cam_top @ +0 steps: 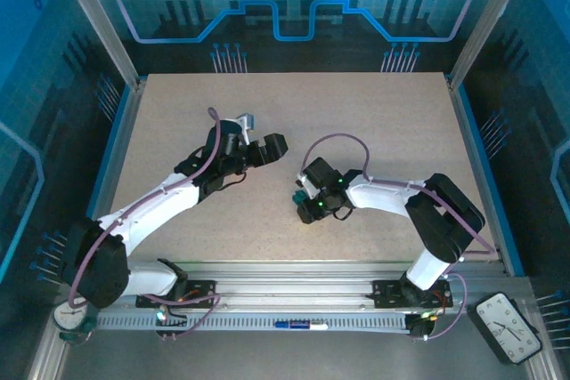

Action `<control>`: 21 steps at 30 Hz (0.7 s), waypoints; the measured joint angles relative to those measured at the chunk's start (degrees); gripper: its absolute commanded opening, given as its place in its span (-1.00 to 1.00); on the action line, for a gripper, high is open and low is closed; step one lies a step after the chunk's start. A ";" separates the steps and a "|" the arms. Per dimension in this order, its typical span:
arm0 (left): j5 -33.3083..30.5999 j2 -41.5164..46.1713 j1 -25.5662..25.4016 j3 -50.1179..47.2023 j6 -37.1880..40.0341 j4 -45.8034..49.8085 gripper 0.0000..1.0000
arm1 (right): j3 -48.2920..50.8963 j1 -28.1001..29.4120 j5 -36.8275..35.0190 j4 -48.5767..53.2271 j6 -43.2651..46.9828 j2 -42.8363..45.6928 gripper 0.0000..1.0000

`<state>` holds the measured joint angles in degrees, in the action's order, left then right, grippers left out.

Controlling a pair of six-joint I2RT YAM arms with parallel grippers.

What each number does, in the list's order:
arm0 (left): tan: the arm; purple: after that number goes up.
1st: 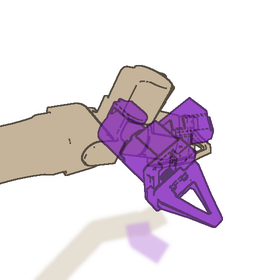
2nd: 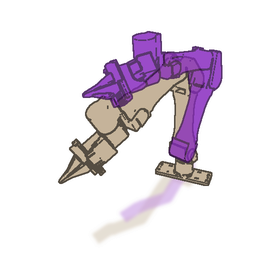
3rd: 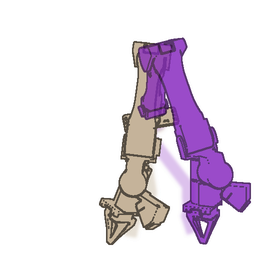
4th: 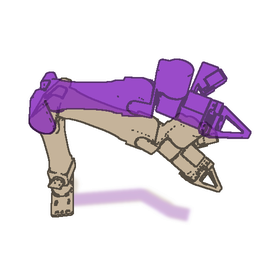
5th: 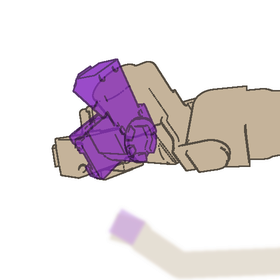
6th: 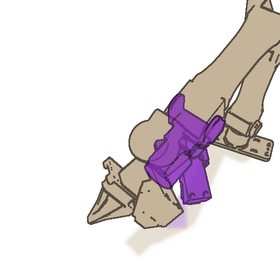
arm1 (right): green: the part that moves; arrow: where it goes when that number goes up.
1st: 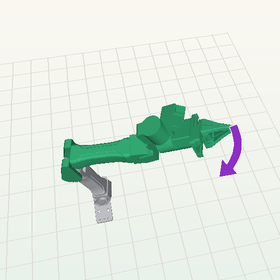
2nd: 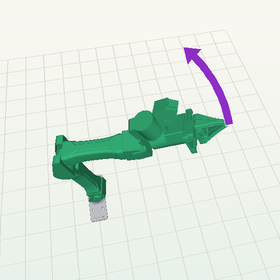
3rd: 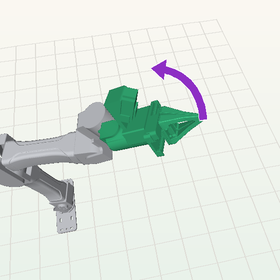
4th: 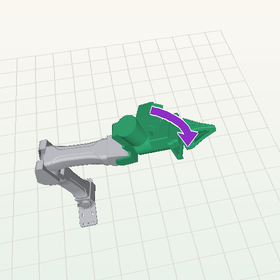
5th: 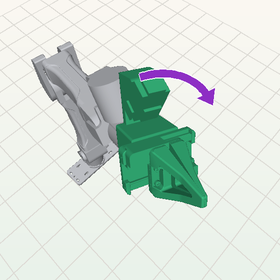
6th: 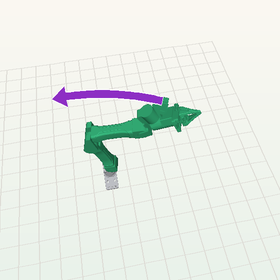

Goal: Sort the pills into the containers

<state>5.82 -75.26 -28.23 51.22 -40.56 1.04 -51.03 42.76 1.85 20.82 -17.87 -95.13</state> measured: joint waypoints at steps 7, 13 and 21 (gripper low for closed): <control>0.26 0.02 0.00 -0.02 -0.02 -0.02 0.98 | -1.31 0.33 -3.50 4.44 -0.74 0.00 0.43; 0.68 0.61 0.00 -0.02 -0.02 -0.02 0.98 | -4.02 0.11 -9.16 11.93 -2.36 -0.04 0.44; 1.57 1.09 0.00 -0.02 0.07 0.07 0.98 | -4.52 -6.12 -11.74 15.56 -3.08 1.03 0.44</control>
<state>7.40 -74.17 -28.23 51.20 -40.49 1.10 -55.55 36.64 -9.89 36.38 -20.95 -94.11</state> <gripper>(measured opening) 0.989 0.717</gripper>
